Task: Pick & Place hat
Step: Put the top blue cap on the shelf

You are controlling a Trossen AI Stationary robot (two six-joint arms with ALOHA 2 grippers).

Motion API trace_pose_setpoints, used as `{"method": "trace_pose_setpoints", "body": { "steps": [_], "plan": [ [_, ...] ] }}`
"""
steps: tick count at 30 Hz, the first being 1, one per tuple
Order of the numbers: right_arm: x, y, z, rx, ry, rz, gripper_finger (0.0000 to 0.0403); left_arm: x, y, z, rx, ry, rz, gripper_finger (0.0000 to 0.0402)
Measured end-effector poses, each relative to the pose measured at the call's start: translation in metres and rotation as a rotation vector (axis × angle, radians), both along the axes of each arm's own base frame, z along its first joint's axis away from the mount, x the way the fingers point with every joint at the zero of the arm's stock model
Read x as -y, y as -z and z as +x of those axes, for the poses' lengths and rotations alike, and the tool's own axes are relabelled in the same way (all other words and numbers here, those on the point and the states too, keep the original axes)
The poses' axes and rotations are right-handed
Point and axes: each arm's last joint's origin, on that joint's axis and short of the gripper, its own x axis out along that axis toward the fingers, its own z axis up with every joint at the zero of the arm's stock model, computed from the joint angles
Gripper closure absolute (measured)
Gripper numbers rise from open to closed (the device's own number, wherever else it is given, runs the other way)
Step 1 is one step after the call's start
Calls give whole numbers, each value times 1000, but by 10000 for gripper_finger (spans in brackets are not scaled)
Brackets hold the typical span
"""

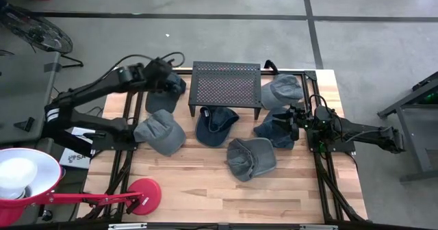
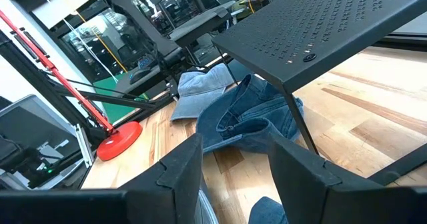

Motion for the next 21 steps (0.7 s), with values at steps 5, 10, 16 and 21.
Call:
{"method": "trace_pose_setpoints", "body": {
  "steps": [5,10,16,21],
  "plan": [
    [0,0,0,0,1,0,242,-27,20,17,-102,-4,-81,186],
    [0,0,0,0,1,0,240,-59,32,25,-129,-82,-231,186],
    [0,0,0,0,1,0,241,-89,40,25,-242,-187,-310,185],
    [0,0,0,0,1,0,241,-104,47,21,-304,-232,-289,185]
  ]
}}
